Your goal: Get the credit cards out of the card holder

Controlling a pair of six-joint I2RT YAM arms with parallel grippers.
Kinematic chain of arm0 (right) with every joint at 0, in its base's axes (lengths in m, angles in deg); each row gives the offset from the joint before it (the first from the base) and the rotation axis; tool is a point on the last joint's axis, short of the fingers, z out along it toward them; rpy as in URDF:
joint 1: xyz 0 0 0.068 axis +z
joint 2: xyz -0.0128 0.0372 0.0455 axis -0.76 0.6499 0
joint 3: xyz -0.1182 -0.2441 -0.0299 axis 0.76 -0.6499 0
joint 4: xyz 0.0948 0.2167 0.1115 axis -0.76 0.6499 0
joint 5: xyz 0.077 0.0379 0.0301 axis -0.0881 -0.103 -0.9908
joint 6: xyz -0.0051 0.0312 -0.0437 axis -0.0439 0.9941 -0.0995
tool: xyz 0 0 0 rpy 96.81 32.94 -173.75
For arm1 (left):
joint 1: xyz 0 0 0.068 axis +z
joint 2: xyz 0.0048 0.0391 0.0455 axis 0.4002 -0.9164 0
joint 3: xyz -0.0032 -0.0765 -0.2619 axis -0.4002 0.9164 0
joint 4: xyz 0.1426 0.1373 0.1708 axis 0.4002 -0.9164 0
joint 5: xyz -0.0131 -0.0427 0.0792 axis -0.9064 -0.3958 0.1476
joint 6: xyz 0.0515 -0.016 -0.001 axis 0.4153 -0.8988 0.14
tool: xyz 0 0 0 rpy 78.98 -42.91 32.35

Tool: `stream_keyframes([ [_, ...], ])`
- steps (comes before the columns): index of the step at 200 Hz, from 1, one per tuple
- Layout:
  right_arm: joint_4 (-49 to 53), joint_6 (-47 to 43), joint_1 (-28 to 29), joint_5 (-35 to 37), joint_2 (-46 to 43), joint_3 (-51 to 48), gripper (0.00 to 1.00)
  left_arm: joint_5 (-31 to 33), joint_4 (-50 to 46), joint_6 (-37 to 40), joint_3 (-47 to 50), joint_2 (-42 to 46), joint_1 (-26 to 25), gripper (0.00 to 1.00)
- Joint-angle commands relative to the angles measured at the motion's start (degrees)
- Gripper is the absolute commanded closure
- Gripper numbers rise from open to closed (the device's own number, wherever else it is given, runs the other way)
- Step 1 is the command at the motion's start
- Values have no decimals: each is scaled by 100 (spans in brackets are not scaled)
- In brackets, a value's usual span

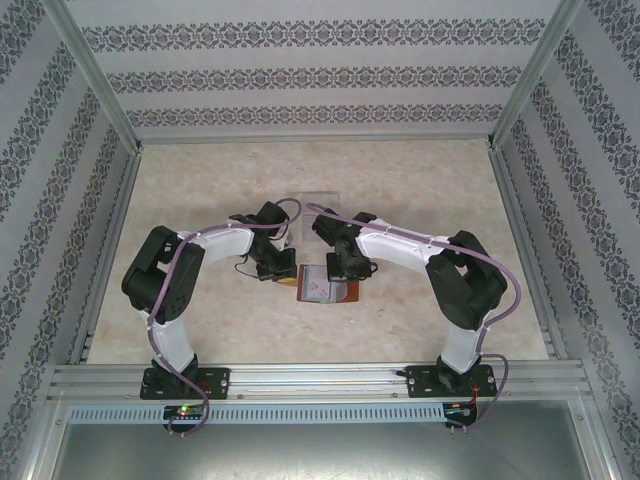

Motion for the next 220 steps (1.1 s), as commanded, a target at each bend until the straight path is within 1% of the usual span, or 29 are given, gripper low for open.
stream_keyframes([
  [1,181,-149,-72,385,-98,-133,98,60,-240,61,-118,-105,-65,93],
  [29,144,-222,-147,473,15,-197,96,-16,-214,40,-135,-105,-64,93],
  [48,206,-240,-167,587,95,-206,88,-45,-176,0,-128,-82,-62,92],
  [61,258,-257,-169,658,118,-220,79,-30,-160,-31,-118,-76,-63,92],
  [92,356,-284,-214,827,101,-299,72,-35,-152,-67,-123,-69,-73,92],
  [154,414,-398,-346,926,-61,-433,69,67,-250,-101,-174,130,-66,92],
  [180,484,-425,-373,899,-276,-430,69,88,-213,-162,-224,315,-88,92],
  [220,571,-462,-426,773,-672,-406,69,90,-293,-202,-465,365,-168,92],
])
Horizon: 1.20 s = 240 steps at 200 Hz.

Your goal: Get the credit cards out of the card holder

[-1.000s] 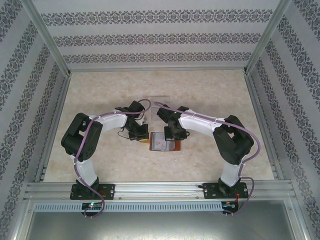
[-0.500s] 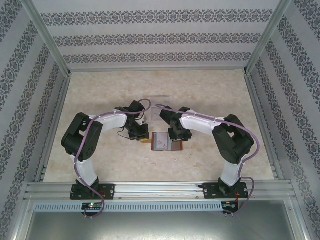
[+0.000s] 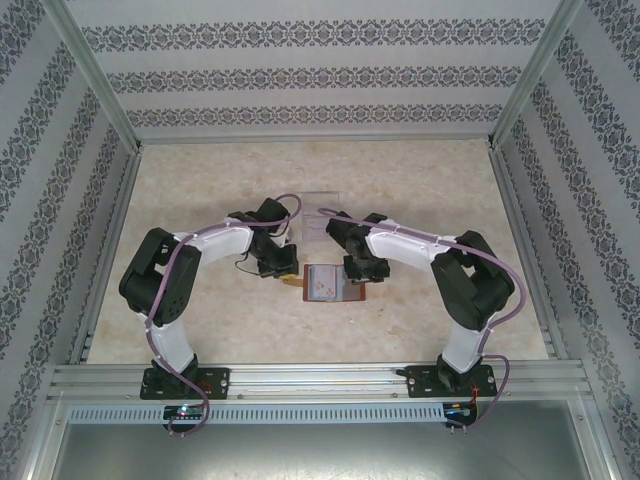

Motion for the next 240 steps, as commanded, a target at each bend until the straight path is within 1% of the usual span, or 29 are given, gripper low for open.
stream_keyframes([
  [1,226,-79,-68,54,-362,-18,69,69,-206,-87,-255,192,-117,92],
  [25,134,-100,-115,-219,-565,-19,70,44,-202,-130,-401,179,-219,93],
  [51,-265,-59,-163,-782,-717,-119,74,-49,-140,-166,-521,74,-329,94],
  [95,-1565,343,-352,-2217,-781,-620,81,-298,182,-374,-547,-80,-511,97],
  [114,-2285,571,-441,-2791,-784,-948,81,-373,271,-425,-601,-174,-631,99],
  [132,-2896,778,-527,-3153,-758,-1225,81,-439,371,-493,-617,-250,-707,100],
  [161,-3343,906,-655,-3461,-625,-1439,81,-558,453,-472,-593,-414,-765,100],
  [191,-3533,932,-712,-3621,-484,-1517,79,-575,300,-342,-572,-565,-761,100],
  [222,-3642,931,-717,-3724,-366,-1531,77,-372,61,-248,-584,-666,-765,100],
  [240,-3673,946,-717,-3740,-325,-1523,75,-377,42,-238,-597,-718,-762,100],
])
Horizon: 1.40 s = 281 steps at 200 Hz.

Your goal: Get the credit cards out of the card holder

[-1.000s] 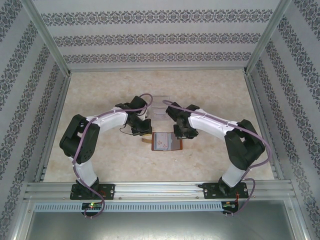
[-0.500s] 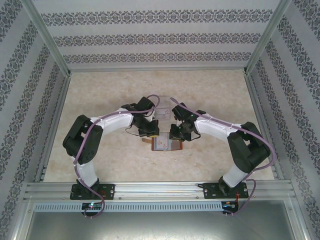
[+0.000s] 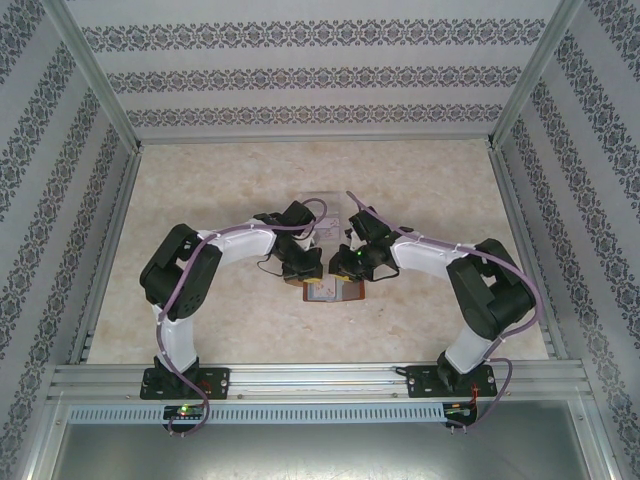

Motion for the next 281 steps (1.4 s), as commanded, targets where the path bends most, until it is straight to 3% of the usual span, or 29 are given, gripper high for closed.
stream_keyframes([
  [1,-163,43,-31,-187,111,-64,75,80,-232,116,-81,-88,-62,100],
  [97,74,-93,-31,-40,349,-20,74,119,-289,166,-116,-57,-68,98],
  [177,728,-307,-37,675,64,160,74,146,-308,174,-121,13,-59,91],
  [281,616,-310,-91,394,-79,113,74,401,-549,253,-122,-170,-61,92],
])
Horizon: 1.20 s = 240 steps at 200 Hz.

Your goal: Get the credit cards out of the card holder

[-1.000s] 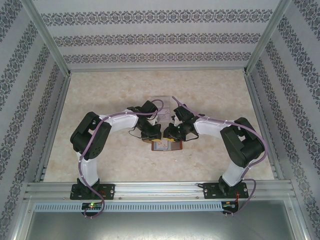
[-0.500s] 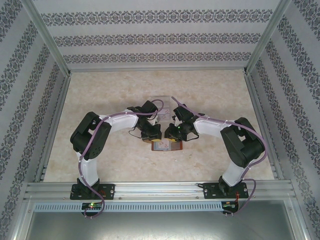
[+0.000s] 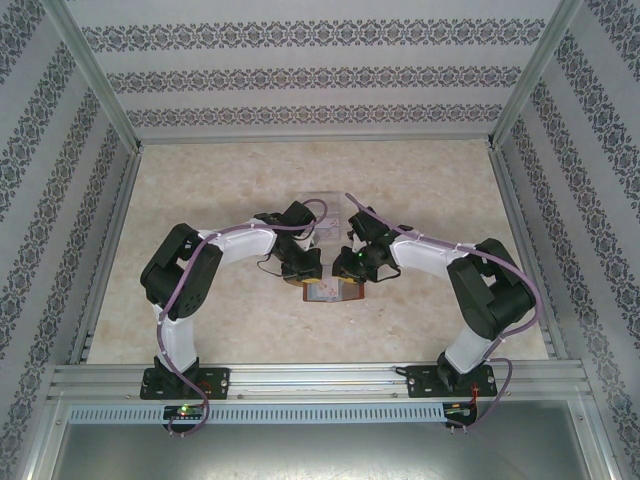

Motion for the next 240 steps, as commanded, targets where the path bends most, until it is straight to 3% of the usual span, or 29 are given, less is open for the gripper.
stream_keyframes([
  [1,70,-108,-90,-11,-50,-3,74,275,-423,173,-77,-156,-59,92],
  [144,-493,-58,-108,-692,390,-100,74,272,-530,177,-191,-326,-59,92],
  [240,-844,-19,-161,-930,42,-292,81,291,-537,157,-187,-353,-59,93],
])
